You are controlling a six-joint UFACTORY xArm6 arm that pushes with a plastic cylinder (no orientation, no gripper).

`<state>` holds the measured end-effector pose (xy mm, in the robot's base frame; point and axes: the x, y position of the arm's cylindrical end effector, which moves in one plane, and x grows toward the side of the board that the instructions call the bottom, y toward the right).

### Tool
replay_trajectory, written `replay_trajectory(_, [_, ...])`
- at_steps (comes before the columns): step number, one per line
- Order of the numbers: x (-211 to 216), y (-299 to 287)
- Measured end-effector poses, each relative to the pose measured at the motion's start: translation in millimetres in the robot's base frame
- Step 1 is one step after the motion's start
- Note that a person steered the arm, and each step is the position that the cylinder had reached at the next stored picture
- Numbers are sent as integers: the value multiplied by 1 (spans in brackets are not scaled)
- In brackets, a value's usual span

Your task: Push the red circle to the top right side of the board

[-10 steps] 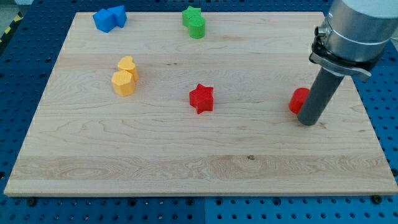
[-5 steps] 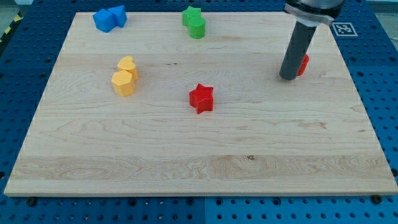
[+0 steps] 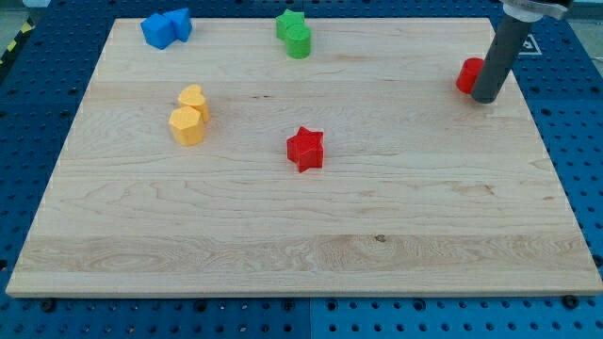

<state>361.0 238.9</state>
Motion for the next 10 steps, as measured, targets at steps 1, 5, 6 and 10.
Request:
replay_trajectory(1, [-16,-7])
replay_trajectory(5, [-85,-26])
replay_trajectory(6, [-95,-37])
replay_trajectory(10, [-109,-5])
